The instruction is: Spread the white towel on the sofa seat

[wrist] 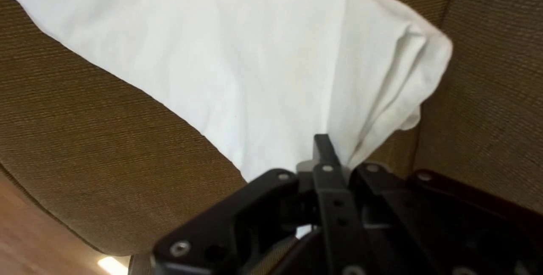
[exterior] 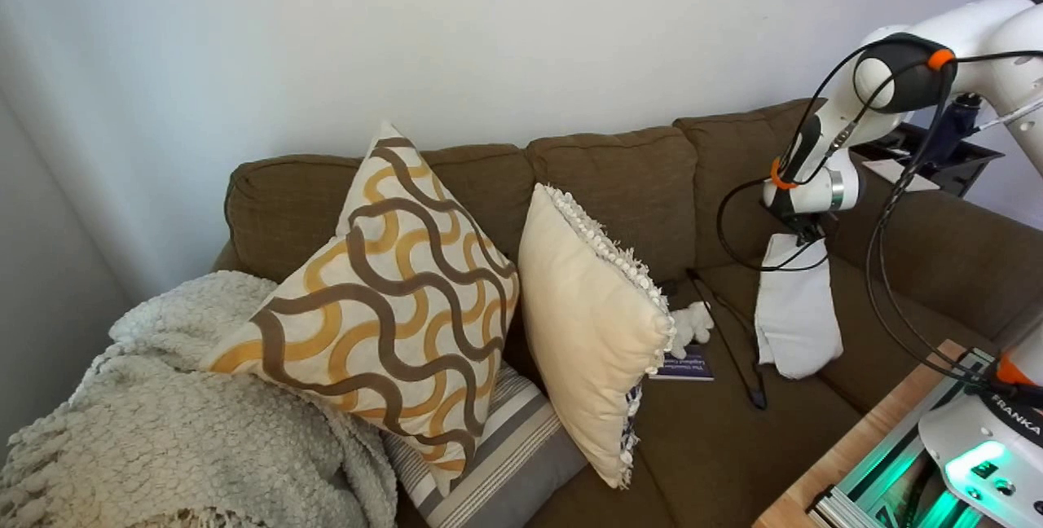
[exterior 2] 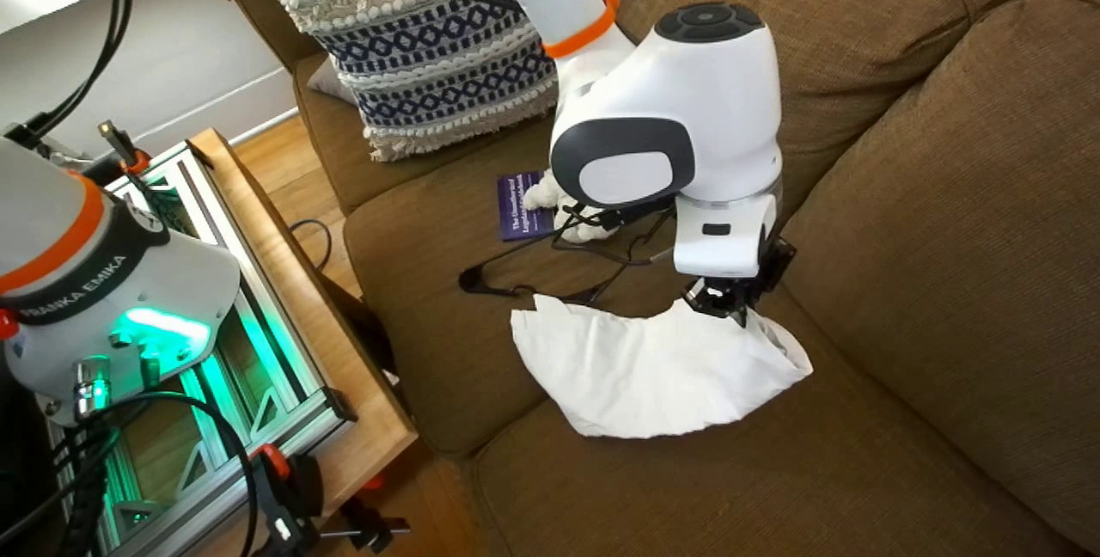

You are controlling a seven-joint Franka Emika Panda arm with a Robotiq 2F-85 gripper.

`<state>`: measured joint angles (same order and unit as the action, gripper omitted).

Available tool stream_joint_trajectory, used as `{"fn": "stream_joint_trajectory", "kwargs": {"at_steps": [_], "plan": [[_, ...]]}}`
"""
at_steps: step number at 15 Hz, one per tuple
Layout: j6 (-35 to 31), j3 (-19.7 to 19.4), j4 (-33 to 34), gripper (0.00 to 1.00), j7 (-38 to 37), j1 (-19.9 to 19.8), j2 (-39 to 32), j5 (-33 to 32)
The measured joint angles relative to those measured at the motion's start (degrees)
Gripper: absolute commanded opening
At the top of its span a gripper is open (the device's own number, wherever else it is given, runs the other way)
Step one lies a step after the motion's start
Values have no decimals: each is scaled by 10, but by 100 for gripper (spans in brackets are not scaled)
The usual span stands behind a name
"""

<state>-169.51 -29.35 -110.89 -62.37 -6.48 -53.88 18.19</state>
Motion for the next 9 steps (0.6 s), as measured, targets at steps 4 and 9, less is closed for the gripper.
{"fn": "stream_joint_trajectory", "kwargs": {"at_steps": [4,9], "plan": [[-17,2,2,1,-5,0,-6,1],[-101,-12,32,1,-57,2,-24,34]]}}
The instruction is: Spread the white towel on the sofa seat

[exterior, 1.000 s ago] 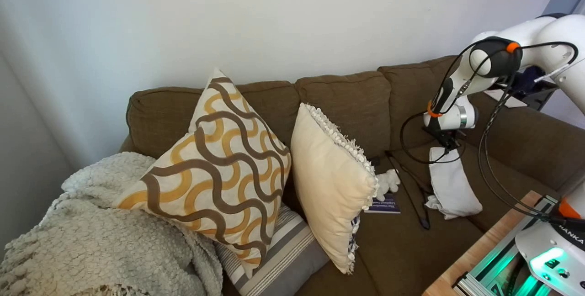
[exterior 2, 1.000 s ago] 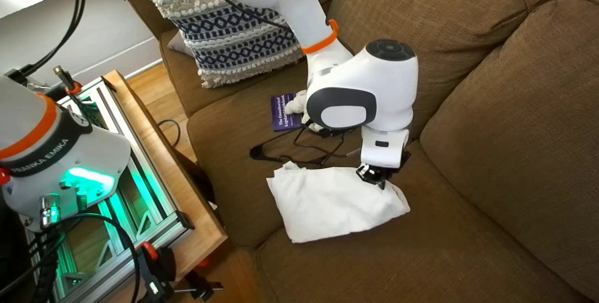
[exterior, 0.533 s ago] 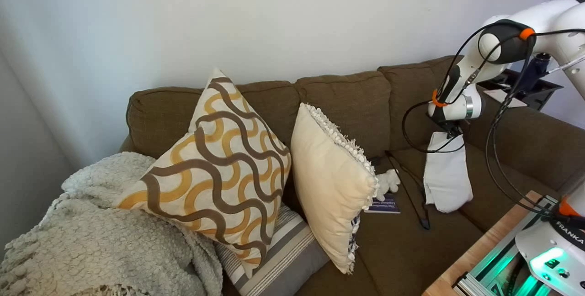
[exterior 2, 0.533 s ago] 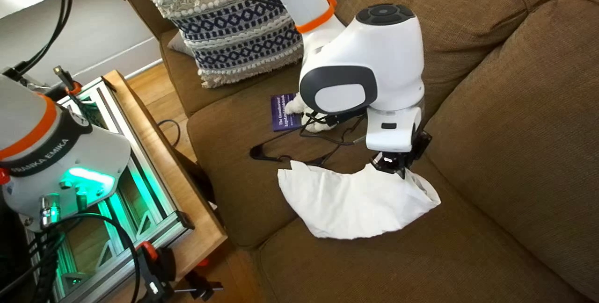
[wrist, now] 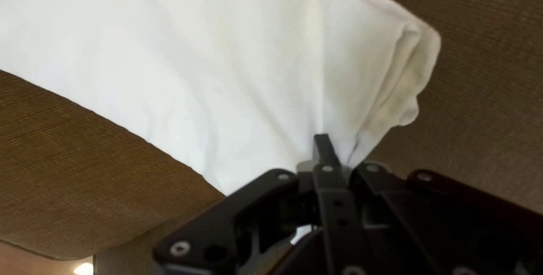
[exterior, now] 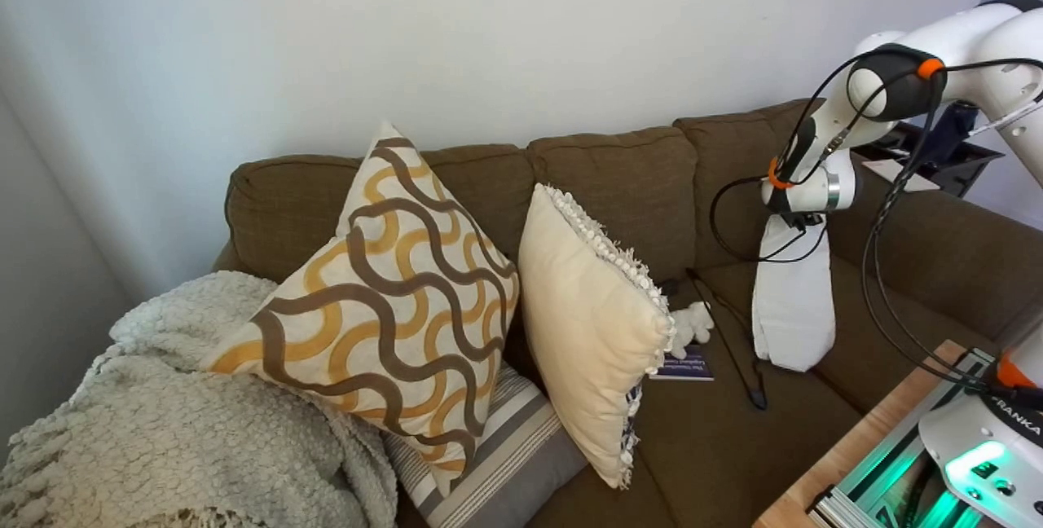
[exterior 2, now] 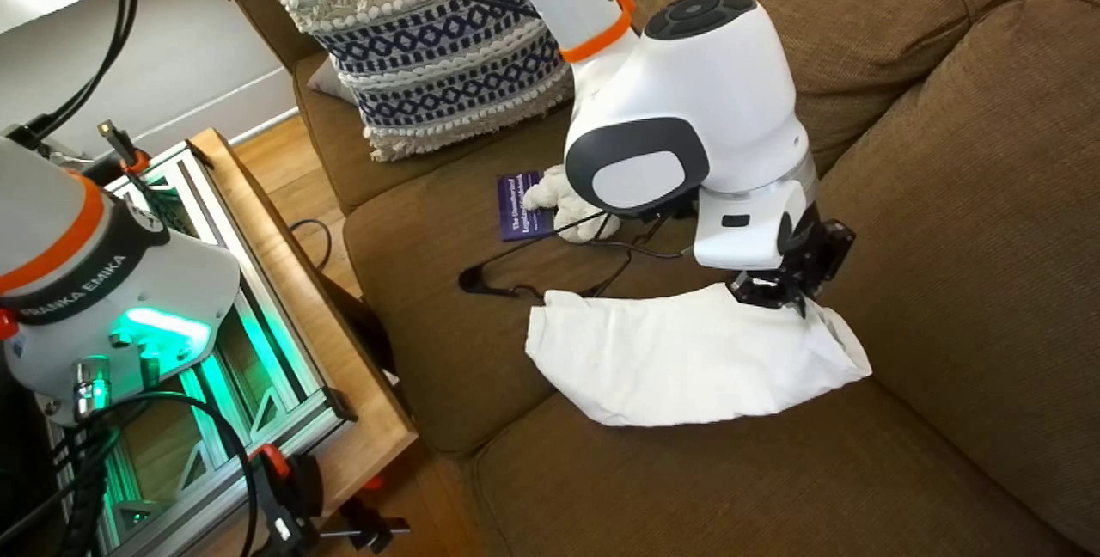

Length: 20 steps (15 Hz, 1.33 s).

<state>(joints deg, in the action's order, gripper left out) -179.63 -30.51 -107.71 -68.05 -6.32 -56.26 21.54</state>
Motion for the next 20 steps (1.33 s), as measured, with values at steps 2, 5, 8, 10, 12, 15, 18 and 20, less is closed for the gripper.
{"fn": "stream_joint_trajectory", "kwargs": {"at_steps": [2,5,8,10,12,15,18,20], "plan": [[-11,-13,22,1,-16,-1,-15,15],[-13,-33,56,1,-39,-1,-39,29],[-1,-52,84,1,-62,4,-67,31],[28,-71,97,1,-82,16,-87,31],[50,-88,107,32,-110,29,-110,31],[70,-95,124,52,-140,34,-139,27],[81,-108,139,77,-170,42,-163,25],[94,-125,145,90,-196,52,-176,21]]}}
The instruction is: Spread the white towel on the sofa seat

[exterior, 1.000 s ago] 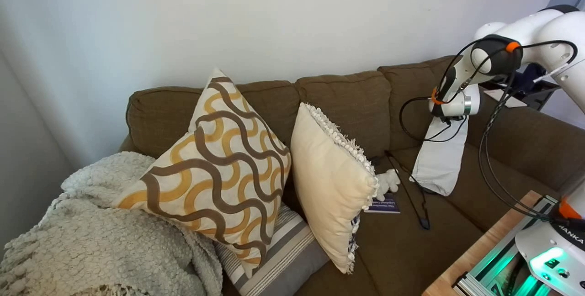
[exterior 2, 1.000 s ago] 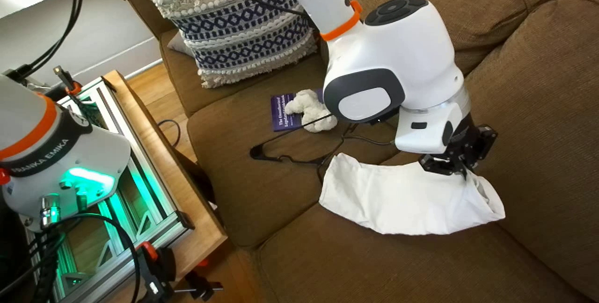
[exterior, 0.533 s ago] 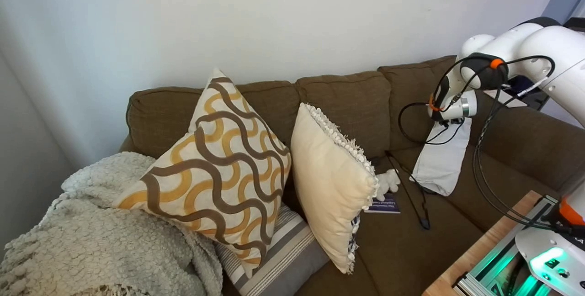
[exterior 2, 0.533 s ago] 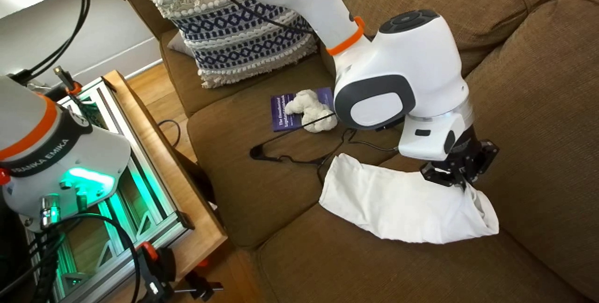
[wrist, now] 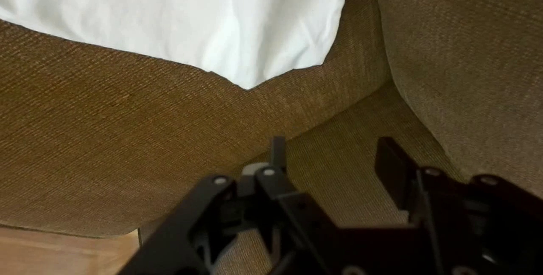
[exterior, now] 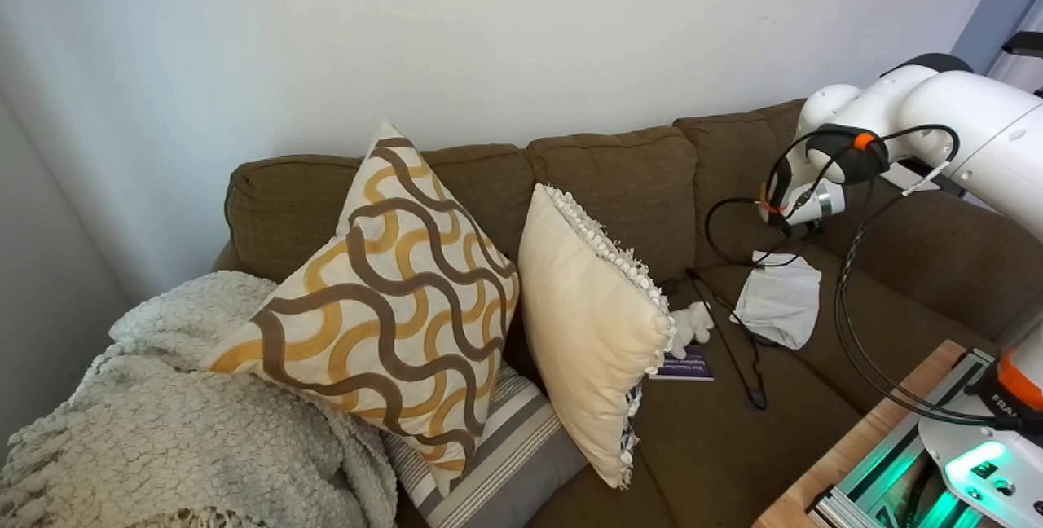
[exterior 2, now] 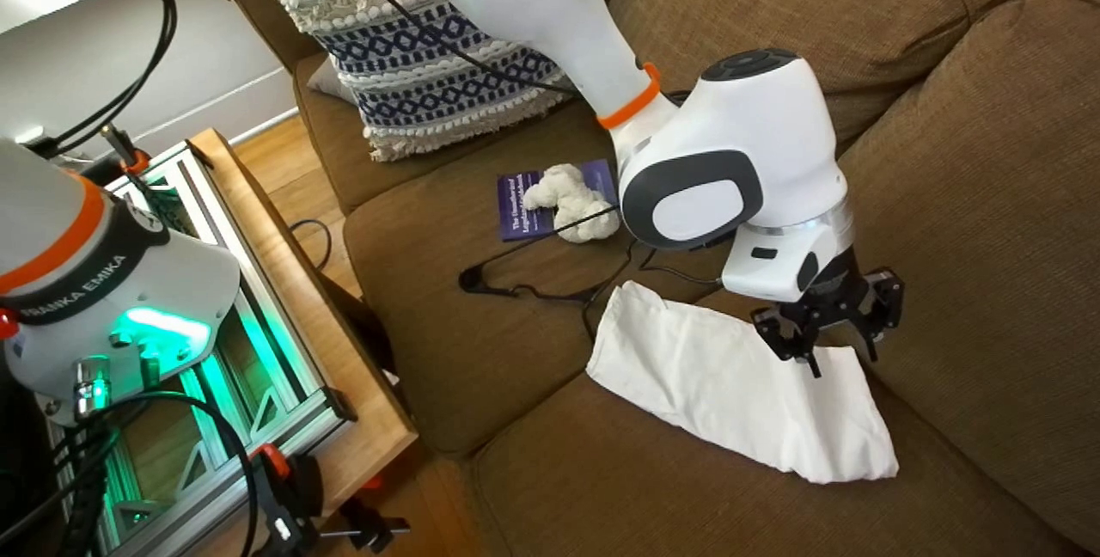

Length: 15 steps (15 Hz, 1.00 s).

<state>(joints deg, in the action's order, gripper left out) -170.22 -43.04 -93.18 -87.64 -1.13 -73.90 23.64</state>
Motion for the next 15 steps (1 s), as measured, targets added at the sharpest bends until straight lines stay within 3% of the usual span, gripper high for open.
{"fn": "stream_joint_trajectory", "kwargs": {"at_steps": [1,5,7,12,15], "plan": [[13,-8,2,98,-14,5,-4,-3],[104,5,7,100,-25,11,10,-36],[133,33,2,100,-21,8,30,-53],[141,149,-46,100,48,-20,98,-70],[181,180,-99,100,82,-30,117,-78]]}}
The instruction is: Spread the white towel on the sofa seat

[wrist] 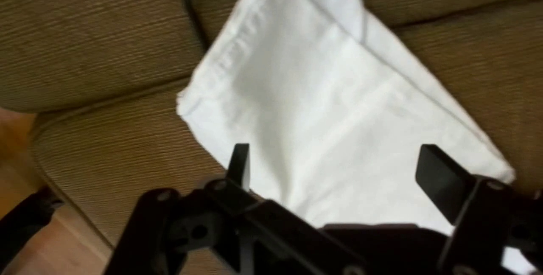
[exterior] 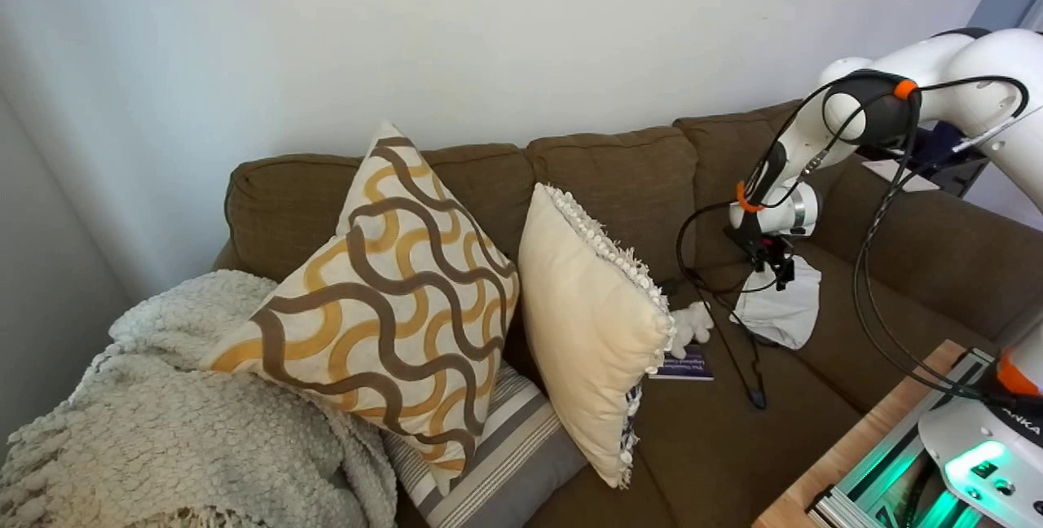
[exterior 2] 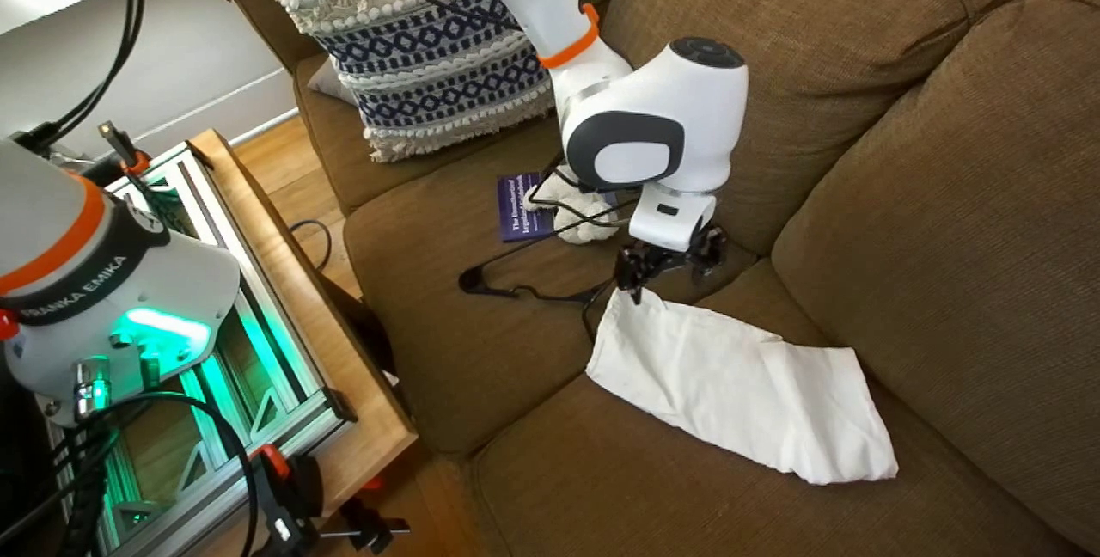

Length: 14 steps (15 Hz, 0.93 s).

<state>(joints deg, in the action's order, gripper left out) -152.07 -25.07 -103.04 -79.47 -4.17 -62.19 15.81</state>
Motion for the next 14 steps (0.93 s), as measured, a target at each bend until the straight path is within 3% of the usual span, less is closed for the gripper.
{"fn": "stream_joint_trajectory", "kwargs": {"at_steps": [3,6,10,14], "plan": [[40,-13,-63,100,-8,-7,4,-1],[26,-33,-115,100,-47,-13,8,9],[24,-32,-122,100,-63,-15,17,8],[-10,-10,-118,100,-139,-9,16,28]]}}
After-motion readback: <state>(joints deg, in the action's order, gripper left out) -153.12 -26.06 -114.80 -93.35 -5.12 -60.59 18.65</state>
